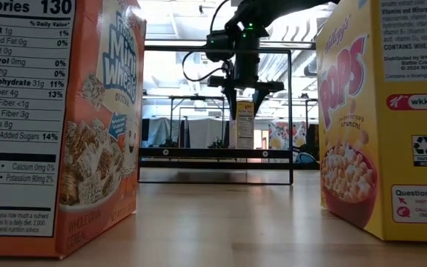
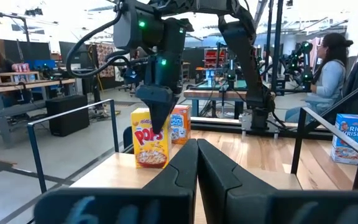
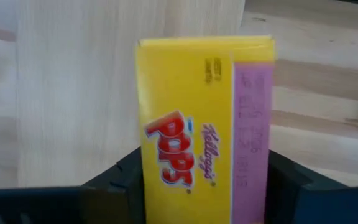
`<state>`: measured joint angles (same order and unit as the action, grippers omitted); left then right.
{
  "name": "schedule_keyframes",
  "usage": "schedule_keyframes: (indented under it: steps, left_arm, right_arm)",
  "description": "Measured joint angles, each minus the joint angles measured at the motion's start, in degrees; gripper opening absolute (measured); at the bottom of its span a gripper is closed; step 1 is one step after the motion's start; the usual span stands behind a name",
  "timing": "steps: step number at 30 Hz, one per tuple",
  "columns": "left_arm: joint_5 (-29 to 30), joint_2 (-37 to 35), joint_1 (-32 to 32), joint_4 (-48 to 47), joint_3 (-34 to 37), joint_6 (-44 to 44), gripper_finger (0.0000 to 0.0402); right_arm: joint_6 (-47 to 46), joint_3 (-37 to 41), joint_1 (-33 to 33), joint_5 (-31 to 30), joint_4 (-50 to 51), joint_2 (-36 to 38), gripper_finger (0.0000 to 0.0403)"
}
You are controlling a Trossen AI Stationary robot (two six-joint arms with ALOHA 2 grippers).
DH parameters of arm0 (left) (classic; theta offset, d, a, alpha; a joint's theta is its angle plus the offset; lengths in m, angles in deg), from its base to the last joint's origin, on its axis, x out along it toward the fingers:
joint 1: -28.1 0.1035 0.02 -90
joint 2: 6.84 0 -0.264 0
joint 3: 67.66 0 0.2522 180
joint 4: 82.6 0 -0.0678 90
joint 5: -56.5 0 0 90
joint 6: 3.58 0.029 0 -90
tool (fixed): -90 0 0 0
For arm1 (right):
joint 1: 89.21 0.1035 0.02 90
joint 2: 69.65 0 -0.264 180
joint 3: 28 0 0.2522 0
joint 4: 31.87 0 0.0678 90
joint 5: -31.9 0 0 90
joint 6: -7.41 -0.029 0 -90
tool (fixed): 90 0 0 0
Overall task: Stack cereal on shelf
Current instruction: Put the top right yellow cereal box on the shelf, then put the bottom right blue cereal box on the shelf
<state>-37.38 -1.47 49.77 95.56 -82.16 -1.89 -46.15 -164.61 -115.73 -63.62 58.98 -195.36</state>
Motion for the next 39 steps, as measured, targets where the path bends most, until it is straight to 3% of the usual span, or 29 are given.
schedule_keyframes:
  steps: [7,17,22,26,33,37,39]
  left_arm:
    - [0.0,0.0,0.0,0.0,0.0,0.0,0.0000]
    - [0.0,0.0,0.0,1.1,0.0,-1.6,0.0000]
    - [0.0,0.0,0.0,1.3,0.0,-2.0,0.0000]
    - [-0.1,0.0,0.0,1.3,0.0,-2.1,0.0000]
    - [0.0,0.0,0.0,1.3,0.0,-2.1,0.0000]
    - [0.0,0.0,0.0,1.3,0.0,-2.1,0.0001]
    - [0.0,0.0,0.0,1.3,0.0,-2.1,0.0001]
  right_arm:
    - [1.0,-1.9,0.9,-0.5,0.1,-0.1,0.0248]
    - [5.5,-12.1,3.7,-4.8,2.9,0.5,0.0252]
    - [11.7,-12.1,5.3,0.0,5.2,2.6,0.0243]
    - [16.6,-12.1,8.3,1.9,9.9,5.5,0.0208]
    - [22.2,-9.2,17.1,-9.0,12.5,11.0,0.0092]
    - [20.6,-1.8,22.3,-15.1,9.1,14.8,0.0016]
    - [20.0,5.1,24.4,-16.2,3.7,17.9,0.0009]
